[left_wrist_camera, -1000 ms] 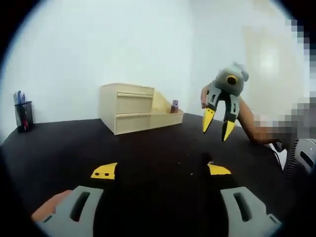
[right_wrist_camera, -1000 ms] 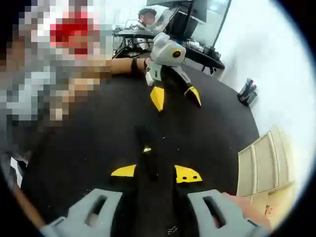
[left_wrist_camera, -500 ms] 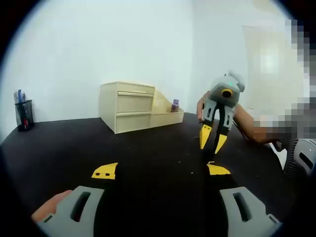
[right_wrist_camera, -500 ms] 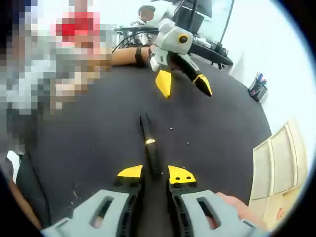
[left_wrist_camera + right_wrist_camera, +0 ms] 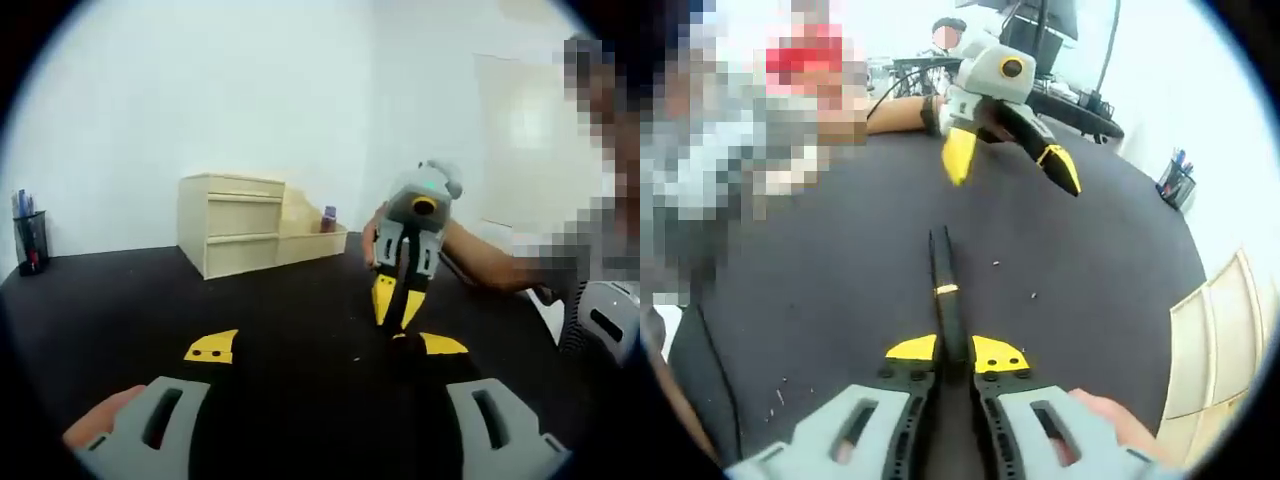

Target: Open the drawer, pick up the cosmetic bottles from the table one by one, place them into the drawer, release the gripper, close the drawer, and move the gripper away

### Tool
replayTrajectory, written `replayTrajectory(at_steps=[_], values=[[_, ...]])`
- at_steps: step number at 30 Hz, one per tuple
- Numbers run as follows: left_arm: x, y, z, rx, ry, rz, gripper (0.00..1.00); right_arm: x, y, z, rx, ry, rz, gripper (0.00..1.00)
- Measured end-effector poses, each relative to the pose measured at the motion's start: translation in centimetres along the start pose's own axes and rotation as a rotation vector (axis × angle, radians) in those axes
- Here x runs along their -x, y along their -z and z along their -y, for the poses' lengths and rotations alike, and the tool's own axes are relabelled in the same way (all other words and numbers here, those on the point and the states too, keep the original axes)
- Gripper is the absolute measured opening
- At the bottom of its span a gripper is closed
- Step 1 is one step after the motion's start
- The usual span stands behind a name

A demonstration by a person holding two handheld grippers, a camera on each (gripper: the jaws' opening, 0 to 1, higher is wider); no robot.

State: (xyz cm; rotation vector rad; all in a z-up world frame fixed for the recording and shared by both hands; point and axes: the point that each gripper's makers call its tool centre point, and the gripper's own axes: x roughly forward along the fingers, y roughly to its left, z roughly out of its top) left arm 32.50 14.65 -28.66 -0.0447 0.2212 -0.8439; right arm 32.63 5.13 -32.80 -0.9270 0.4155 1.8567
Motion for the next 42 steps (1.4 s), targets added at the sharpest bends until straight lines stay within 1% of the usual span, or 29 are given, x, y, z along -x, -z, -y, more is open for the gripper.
replayTrajectory(at_steps=[1, 2, 4, 5, 6, 8, 9, 12, 14, 16, 17, 20, 22, 23, 24, 25, 26, 28, 30, 31, 32, 33, 34, 35, 37, 39, 40, 42], values=[[0.0, 0.0, 0.2, -0.005, 0.005, -0.003, 0.64, 0.1, 0.0, 0.1, -0.009, 0.001, -0.001, 0.08], [-0.1, 0.0, 0.3, -0.006, 0.010, -0.004, 0.64, 0.2, 0.0, 0.0, -0.045, -0.007, -0.009, 0.08], [-0.3, -0.3, 1.0, -0.006, 0.032, 0.006, 0.65, 0.2, -0.2, 0.0, -0.044, -0.007, -0.015, 0.07], [-0.4, -0.4, 1.4, -0.007, 0.047, 0.009, 0.66, 0.3, -0.2, -0.2, -0.070, -0.015, -0.023, 0.07], [-0.7, -0.3, 1.8, -0.013, 0.056, 0.004, 0.66, 0.5, -0.3, -0.2, -0.085, -0.018, -0.024, 0.07], [-1.2, 0.0, 2.5, -0.054, 0.069, -0.017, 0.66, 1.0, -0.8, 0.1, -0.091, -0.008, -0.007, 0.07], [-1.4, 0.2, 2.8, -0.058, 0.074, -0.030, 0.66, 1.1, -1.1, -0.1, -0.093, -0.002, 0.005, 0.07], [-1.9, 0.5, 3.5, -0.081, 0.083, -0.044, 0.64, 1.8, -1.6, 0.0, -0.083, 0.023, 0.016, 0.07], [-2.2, 0.4, 4.2, -0.100, 0.095, -0.045, 0.62, 2.4, -1.9, 0.0, -0.068, 0.054, 0.004, 0.06], [-2.6, 0.5, 5.0, -0.123, 0.107, -0.053, 0.58, 2.8, -2.6, -0.2, -0.031, 0.087, 0.000, 0.06], [-2.8, 0.6, 5.4, -0.148, 0.114, -0.060, 0.57, 3.1, -2.9, -0.3, -0.020, 0.095, -0.004, 0.06], [-3.5, 1.1, 6.4, -0.184, 0.124, -0.083, 0.53, 3.7, -3.7, -0.5, 0.025, 0.123, -0.021, 0.06], [-3.8, 1.3, 6.4, -0.197, 0.113, -0.084, 0.49, 3.7, -4.2, -1.3, 0.047, 0.127, -0.035, 0.06], [-3.9, 1.4, 6.4, -0.201, 0.110, -0.089, 0.47, 3.7, -4.3, -1.5, 0.060, 0.137, -0.056, 0.06], [-4.0, 1.6, 6.4, -0.205, 0.107, -0.098, 0.44, 3.8, -4.2, -1.7, 0.088, 0.153, -0.091, 0.06], [-4.0, 1.8, 6.3, -0.217, 0.102, -0.105, 0.42, 3.7, -4.4, -2.0, 0.112, 0.164, -0.109, 0.07], [-4.1, 1.9, 6.4, -0.232, 0.094, -0.114, 0.40, 3.7, -4.9, -2.5, 0.114, 0.170, -0.113, 0.06], [-4.2, 1.9, 6.9, -0.246, 0.093, -0.110, 0.38, 3.8, -5.5, -3.0, 0.133, 0.182, -0.119, 0.07], [-4.3, 1.7, 7.3, -0.255, 0.095, -0.103, 0.37, 3.8, -5.9, -3.1, 0.148, 0.202, -0.123, 0.07], [-4.3, 1.6, 7.3, -0.275, 0.086, -0.104, 0.37, 4.0, -5.9, -2.7, 0.165, 0.229, -0.140, 0.07], [-4.5, 1.2, 7.0, -0.313, 0.051, -0.090, 0.37, 4.1, -6.0, -2.6, 0.177, 0.248, -0.148, 0.07], [-4.7, 1.1, 7.2, -0.338, 0.043, -0.087, 0.36, 4.1, -6.2, -2.7, 0.175, 0.252, -0.147, 0.07], [-4.8, 1.0, 7.1, -0.350, 0.013, -0.085, 0.35, 4.2, -6.5, -2.8, 0.181, 0.261, -0.146, 0.07], [-5.0, 0.6, 6.8, -0.366, -0.018, -0.066, 0.34, 4.3, -6.7, -2.8, 0.185, 0.263, -0.141, 0.07], [-5.1, 0.4, 6.9, -0.370, -0.032, -0.056, 0.32, 4.3, -7.1, -2.9, 0.201, 0.266, -0.132, 0.07], [-5.0, 0.0, 6.4, -0.392, -0.073, -0.035, 0.29, 4.2, -7.2, -2.8, 0.201, 0.271, -0.133, 0.07], [-5.0, 0.0, 6.5, -0.414, -0.072, -0.035, 0.28, 4.2, -7.3, -2.7, 0.212, 0.283, -0.130, 0.07], [-5.0, 0.1, 6.8, -0.419, -0.071, -0.042, 0.27, 4.2, -7.5, -2.4, 0.214, 0.293, -0.124, 0.07]])
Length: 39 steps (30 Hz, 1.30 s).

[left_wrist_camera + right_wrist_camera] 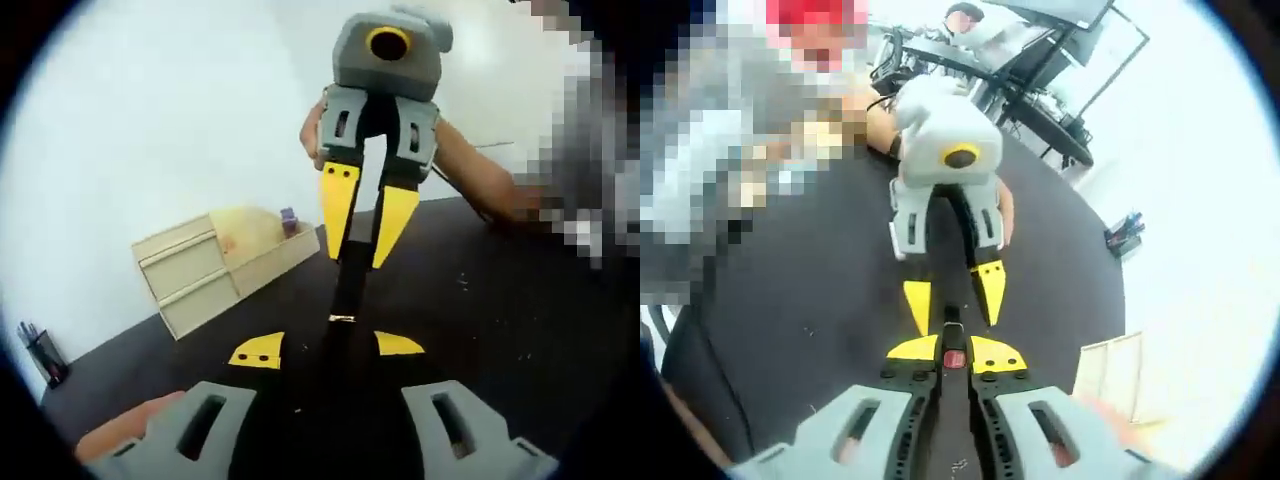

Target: Open the drawer, pick up the cosmetic bottles from the table one by one, place them into the drawer, release the gripper, close the drawer, and move the gripper away

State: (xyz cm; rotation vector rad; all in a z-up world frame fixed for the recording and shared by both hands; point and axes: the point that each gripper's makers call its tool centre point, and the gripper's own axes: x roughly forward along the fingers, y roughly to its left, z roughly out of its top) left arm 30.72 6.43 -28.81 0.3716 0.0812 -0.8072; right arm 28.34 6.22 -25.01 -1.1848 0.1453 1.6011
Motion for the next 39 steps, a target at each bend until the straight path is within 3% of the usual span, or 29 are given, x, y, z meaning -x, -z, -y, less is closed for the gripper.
replayTrajectory(at_steps=[5, 8, 13, 22, 26, 30, 33, 37, 39], values=[[-0.1, 0.0, 0.1, -0.012, -0.001, -0.004, 0.20, 0.0, -0.6, 0.3, 0.009, 0.005, 0.032, 0.07], [0.1, 0.3, -0.8, -0.093, -0.056, -0.018, 0.13, 0.1, -1.2, 0.3, 0.018, 0.010, 0.050, 0.07], [0.1, 0.0, -0.7, -0.078, -0.049, -0.006, 0.09, 0.1, -1.7, 0.6, 0.043, 0.033, 0.057, 0.07], [0.1, 0.0, -0.9, -0.130, -0.068, -0.024, 0.07, 0.2, -1.6, 1.1, 0.044, 0.035, 0.106, 0.07], [0.3, -0.2, -1.5, -0.109, -0.075, -0.017, 0.06, 0.4, -1.5, 1.9, 0.008, 0.045, 0.147, 0.11], [0.8, -0.4, -2.2, -0.087, -0.088, -0.012, 0.06, 0.0, -0.5, 2.1, 0.014, 0.064, 0.099, 0.12], [0.9, -0.5, -2.3, -0.087, -0.092, -0.010, 0.06, -0.2, -0.6, 2.0, 0.017, 0.058, 0.101, 0.12], [0.8, -0.6, -2.1, -0.087, -0.078, -0.006, 0.06, -0.4, -1.5, 1.9, 0.004, 0.041, 0.165, 0.12], [0.7, -0.5, -1.7, -0.089, -0.066, -0.006, 0.06, -0.8, -1.4, 1.8, 0.012, 0.036, 0.163, 0.12]])
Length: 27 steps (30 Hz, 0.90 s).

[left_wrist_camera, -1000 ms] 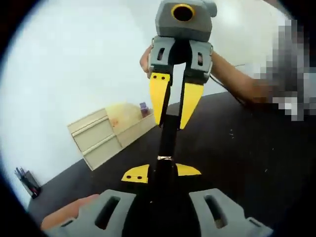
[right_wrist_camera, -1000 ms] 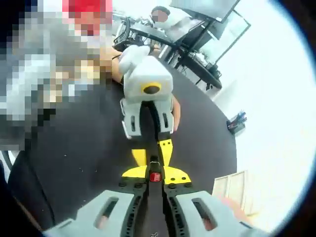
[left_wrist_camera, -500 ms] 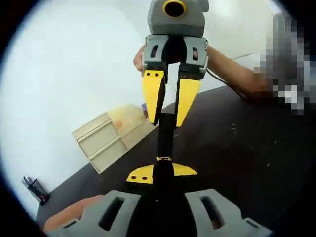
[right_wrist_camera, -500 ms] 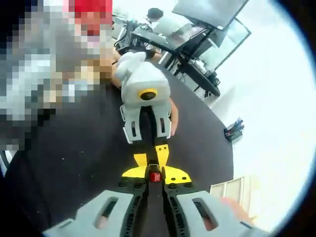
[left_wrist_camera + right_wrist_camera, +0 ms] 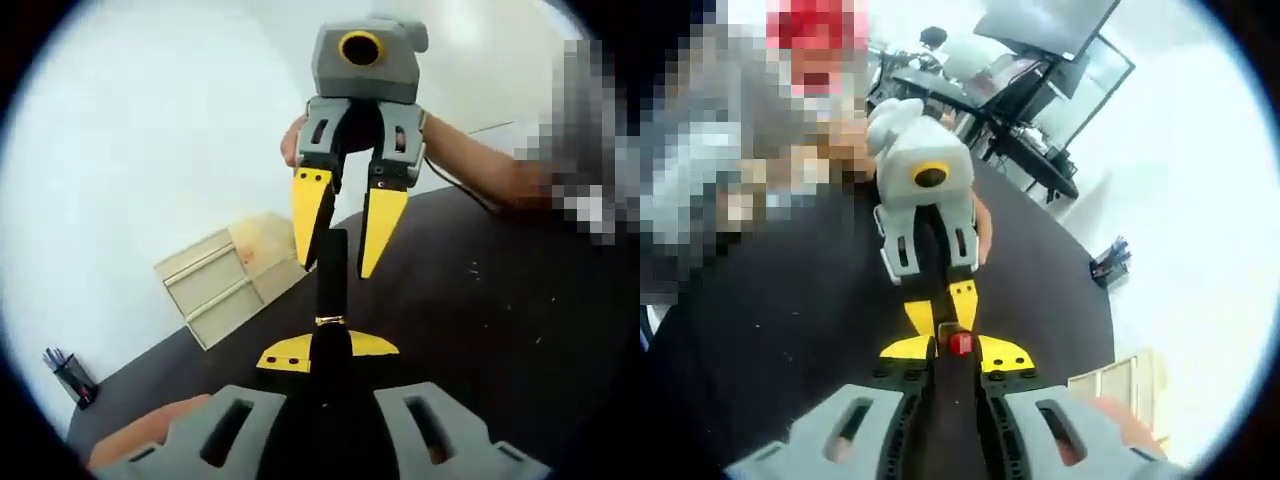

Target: Open the drawer, pick up the cosmetic bottles from the table one by one, place them into the drawer, release the gripper, close the drawer, and move the gripper away

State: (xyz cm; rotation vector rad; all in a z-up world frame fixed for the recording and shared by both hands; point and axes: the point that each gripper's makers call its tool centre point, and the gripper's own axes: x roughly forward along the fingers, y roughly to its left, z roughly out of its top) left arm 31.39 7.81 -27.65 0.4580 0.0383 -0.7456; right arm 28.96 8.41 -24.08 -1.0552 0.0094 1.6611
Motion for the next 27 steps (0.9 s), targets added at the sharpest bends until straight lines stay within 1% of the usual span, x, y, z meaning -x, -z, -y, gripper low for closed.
replayTrajectory(at_steps=[4, 8, 9, 10, 11, 12, 14, 15, 16, 17, 18, 19, 20, 21, 22, 23, 24, 25, 26, 27], values=[[0.1, 0.0, 0.3, 0.002, 0.020, 0.003, 0.06, -0.4, 0.1, -0.2, 0.000, -0.014, 0.002, 0.11], [0.1, 0.1, 0.3, -0.007, 0.022, 0.000, 0.06, -0.5, -0.1, -0.3, -0.021, -0.031, 0.006, 0.08], [0.1, 0.0, 0.1, -0.007, 0.018, 0.007, 0.07, -0.4, -0.3, -0.3, -0.026, -0.042, 0.022, 0.08], [0.2, -0.2, 0.0, 0.004, 0.019, 0.020, 0.07, -0.3, -0.5, -0.1, -0.029, -0.037, 0.039, 0.07], [0.2, -0.5, -0.4, 0.012, 0.004, 0.049, 0.07, -0.1, -0.6, 0.3, -0.051, -0.031, 0.058, 0.07], [0.3, -0.9, -0.6, 0.035, 0.010, 0.074, 0.08, 0.1, -1.0, 0.4, -0.074, -0.038, 0.095, 0.07], [0.6, -1.6, -1.4, 0.072, -0.014, 0.122, 0.11, 0.8, -1.6, 1.0, -0.133, -0.041, 0.165, 0.07], [0.7, -1.5, -1.6, 0.067, -0.018, 0.118, 0.17, 1.3, -2.0, 1.2, -0.158, -0.054, 0.221, 0.07], [0.9, -1.7, -2.0, 0.083, -0.027, 0.138, 0.26, 1.8, -2.3, 1.9, -0.183, -0.034, 0.267, 0.07], [0.9, -2.1, -2.2, 0.109, -0.021, 0.164, 0.33, 2.0, -2.4, 2.1, -0.207, -0.040, 0.286, 0.07], [1.1, -2.4, -2.3, 0.138, -0.012, 0.185, 0.36, 2.4, -2.5, 2.3, -0.223, -0.045, 0.316, 0.07], [1.3, -2.7, -2.3, 0.166, -0.011, 0.202, 0.35, 2.8, -2.7, 3.0, -0.239, -0.019, 0.355, 0.07], [1.4, -2.9, -2.7, 0.184, -0.022, 0.216, 0.34, 3.1, -2.8, 3.4, -0.275, -0.019, 0.385, 0.07], [1.5, -3.0, -3.0, 0.196, -0.023, 0.226, 0.34, 3.4, -2.9, 3.6, -0.290, -0.025, 0.412, 0.07], [1.7, -3.0, -3.2, 0.213, -0.020, 0.233, 0.34, 3.8, -3.2, 4.5, -0.314, 0.007, 0.457, 0.07], [1.8, -3.1, -3.4, 0.232, -0.020, 0.246, 0.34, 4.0, -3.3, 4.7, -0.342, 0.000, 0.482, 0.07], [2.0, -3.4, -3.6, 0.254, -0.020, 0.265, 0.34, 4.1, -3.4, 4.8, -0.349, 0.003, 0.502, 0.07], [2.2, -3.6, -3.8, 0.281, -0.017, 0.285, 0.34, 4.4, -3.5, 5.5, -0.369, 0.026, 0.534, 0.07], [2.4, -3.9, -4.2, 0.313, -0.018, 0.308, 0.34, 4.6, -3.7, 5.7, -0.399, 0.029, 0.558, 0.07], [2.6, -4.1, -4.4, 0.327, -0.020, 0.322, 0.35, 4.9, -3.7, 5.9, -0.410, 0.031, 0.581, 0.07]])
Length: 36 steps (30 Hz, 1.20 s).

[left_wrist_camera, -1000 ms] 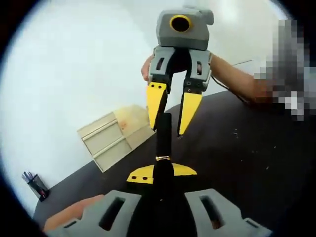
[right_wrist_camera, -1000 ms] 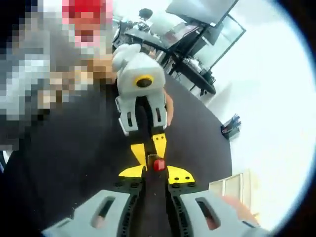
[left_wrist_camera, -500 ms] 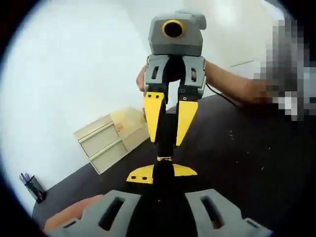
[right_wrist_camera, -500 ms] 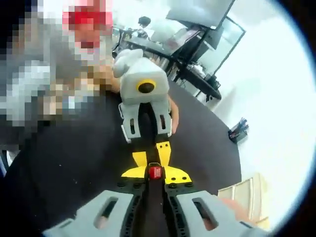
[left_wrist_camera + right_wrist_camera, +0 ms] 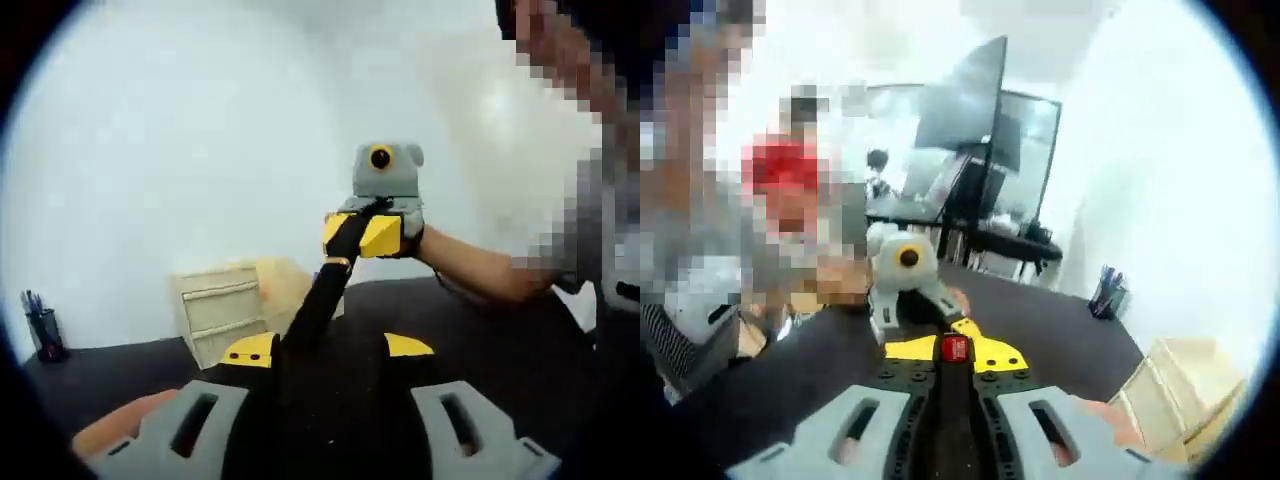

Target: Open the drawer, pick up the cosmetic bottles from the table one by one, place them into the drawer, release the gripper, close the drawer, and move the gripper away

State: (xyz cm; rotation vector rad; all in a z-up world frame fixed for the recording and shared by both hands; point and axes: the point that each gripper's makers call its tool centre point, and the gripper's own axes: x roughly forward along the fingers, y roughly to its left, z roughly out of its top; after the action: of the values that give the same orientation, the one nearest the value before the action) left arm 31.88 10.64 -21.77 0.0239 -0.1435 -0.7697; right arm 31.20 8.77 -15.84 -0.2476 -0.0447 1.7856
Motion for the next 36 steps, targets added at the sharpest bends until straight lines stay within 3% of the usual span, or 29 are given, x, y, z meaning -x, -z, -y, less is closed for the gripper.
replayTrajectory(at_steps=[6, 8, 10, 12, 15, 20, 24, 28, 32, 36], values=[[0.7, -4.0, -1.8, 0.171, -0.026, 0.166, 0.35, 1.9, -3.8, 2.6, -0.149, 0.081, 0.270, 0.07], [0.3, -5.4, -1.6, 0.209, -0.018, 0.208, 0.35, 2.8, -5.0, 3.1, -0.202, 0.075, 0.346, 0.07], [-0.4, -7.2, -1.2, 0.302, -0.008, 0.283, 0.35, 3.6, -5.9, 3.7, -0.224, 0.094, 0.412, 0.07], [-1.0, -8.1, -1.0, 0.325, -0.016, 0.328, 0.35, 4.1, -6.4, 3.8, -0.252, 0.113, 0.451, 0.07], [-2.3, -9.4, -1.1, 0.412, -0.045, 0.416, 0.35, 4.5, -6.8, 4.4, -0.287, 0.146, 0.491, 0.07], [-3.9, -10.1, -1.9, 0.653, -0.068, 0.577, 0.34, 4.3, -6.8, 4.7, -0.344, 0.176, 0.533, 0.07], [-4.0, -10.5, -3.3, 0.724, -0.112, 0.676, 0.30, 3.8, -6.3, 4.9, -0.375, 0.201, 0.540, 0.07], [-4.2, -10.4, -4.2, 0.754, -0.134, 0.701, 0.29, 3.8, -6.2, 5.0, -0.398, 0.212, 0.555, 0.07], [-3.9, -10.8, -5.2, 0.823, -0.137, 0.766, 0.25, 3.7, -5.9, 5.5, -0.454, 0.221, 0.591, 0.07], [-4.2, -10.5, -5.7, 0.840, -0.142, 0.780, 0.24, 3.0, -5.4, 5.8, -0.510, 0.219, 0.613, 0.07]])
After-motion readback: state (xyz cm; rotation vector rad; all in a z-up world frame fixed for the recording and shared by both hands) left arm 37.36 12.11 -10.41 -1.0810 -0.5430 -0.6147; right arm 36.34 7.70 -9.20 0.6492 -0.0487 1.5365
